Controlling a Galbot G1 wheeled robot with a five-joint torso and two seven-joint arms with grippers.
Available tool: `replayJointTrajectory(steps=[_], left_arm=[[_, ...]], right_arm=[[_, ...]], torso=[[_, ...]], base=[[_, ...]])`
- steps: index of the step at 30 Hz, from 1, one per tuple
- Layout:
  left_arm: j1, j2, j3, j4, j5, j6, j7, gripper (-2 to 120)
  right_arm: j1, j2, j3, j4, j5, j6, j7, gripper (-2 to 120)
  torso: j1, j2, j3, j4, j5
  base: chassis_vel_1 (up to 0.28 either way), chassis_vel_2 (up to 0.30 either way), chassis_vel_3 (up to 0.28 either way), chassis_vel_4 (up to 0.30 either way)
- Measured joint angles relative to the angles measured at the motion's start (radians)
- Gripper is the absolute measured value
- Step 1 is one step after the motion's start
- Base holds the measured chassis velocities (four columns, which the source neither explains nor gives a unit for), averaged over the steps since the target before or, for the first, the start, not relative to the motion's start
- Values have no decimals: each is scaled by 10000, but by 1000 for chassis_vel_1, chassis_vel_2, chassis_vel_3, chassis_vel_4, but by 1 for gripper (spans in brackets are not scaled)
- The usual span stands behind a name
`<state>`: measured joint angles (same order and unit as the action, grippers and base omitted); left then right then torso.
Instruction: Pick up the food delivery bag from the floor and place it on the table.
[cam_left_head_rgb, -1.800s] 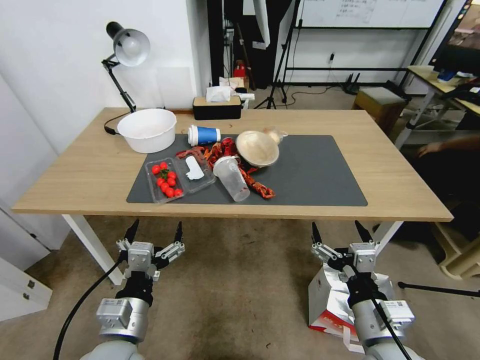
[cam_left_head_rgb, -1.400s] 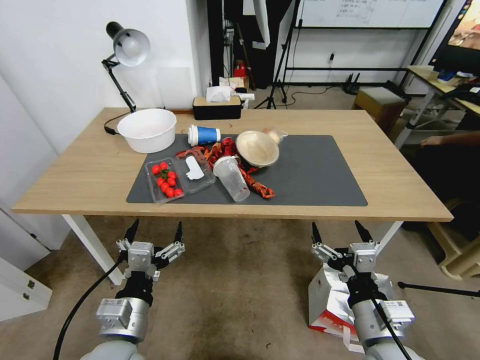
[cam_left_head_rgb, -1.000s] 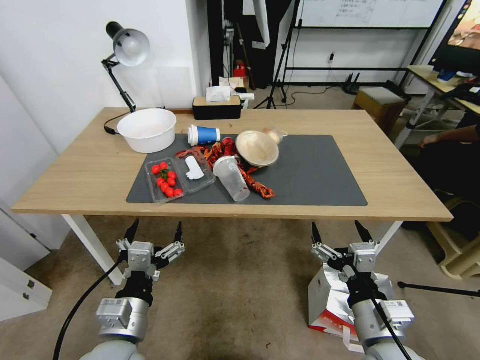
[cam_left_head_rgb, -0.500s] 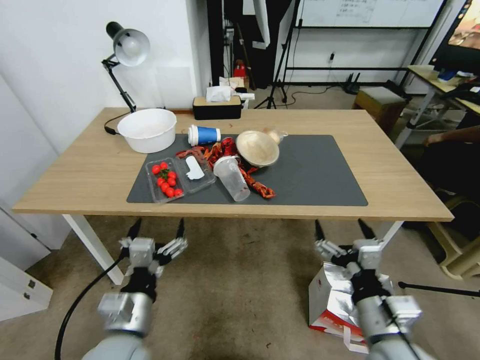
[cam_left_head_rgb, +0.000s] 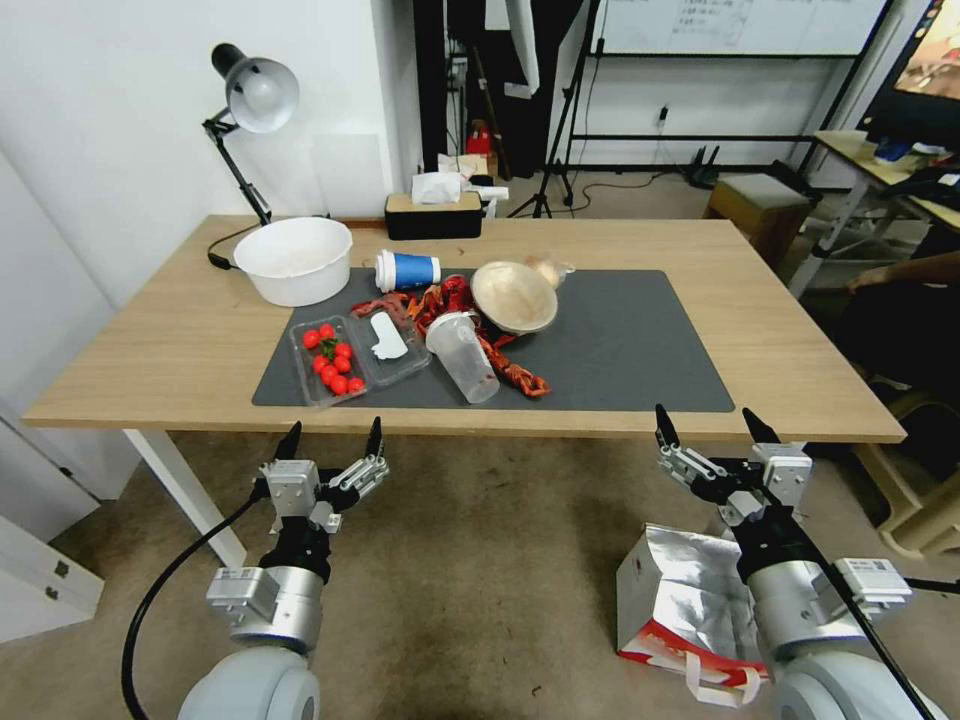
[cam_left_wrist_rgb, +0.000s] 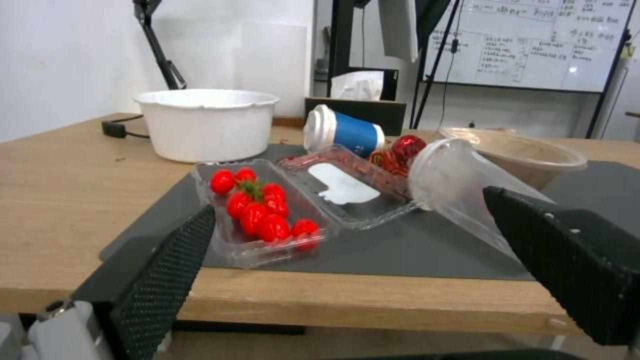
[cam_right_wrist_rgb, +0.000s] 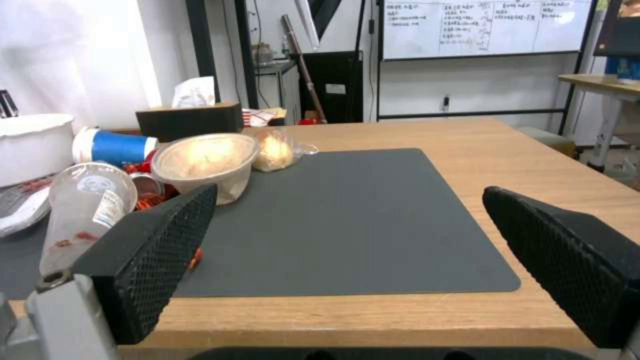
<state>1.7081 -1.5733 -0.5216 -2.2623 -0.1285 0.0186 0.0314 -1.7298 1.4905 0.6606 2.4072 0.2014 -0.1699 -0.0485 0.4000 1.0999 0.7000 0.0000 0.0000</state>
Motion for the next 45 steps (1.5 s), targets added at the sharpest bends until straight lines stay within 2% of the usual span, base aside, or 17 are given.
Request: replayJointTrajectory(steps=[16,21,24,30,37,45], left_arm=[[146,-49,-118,-108,-128,-151,65,100],[183,-34,-117,-130,-128,-138,56,100],[210,-40,-115,-156,-128,-138,51,100],[215,-41,-111,-157,-128,-138,51,100],[223,-43,-107,-158,-127,-138,51,100],[224,-32,-107,-159,-127,-142,49,100]], right_arm=[[-132,-140,131,45,46,202,-29,100],[-157,-140,131,52,46,222,-28,100],[-193,-139,136,62,41,245,-23,100],[-196,-139,136,65,41,250,-23,100],[-209,-151,148,68,40,271,-22,100],[-215,-149,145,64,38,293,-22,100]], torso=[[-13,-26,-16,0,0],[-71,-157,-85,1,0],[-180,-402,-222,0,0],[-207,-460,-253,0,0],[-311,-707,-393,0,0],[-501,-1130,-627,0,0]], base=[[0,0,0,0],[0,0,0,0],[0,0,0,0],[0,0,0,0],[0,0,0,0],[0,0,0,0]])
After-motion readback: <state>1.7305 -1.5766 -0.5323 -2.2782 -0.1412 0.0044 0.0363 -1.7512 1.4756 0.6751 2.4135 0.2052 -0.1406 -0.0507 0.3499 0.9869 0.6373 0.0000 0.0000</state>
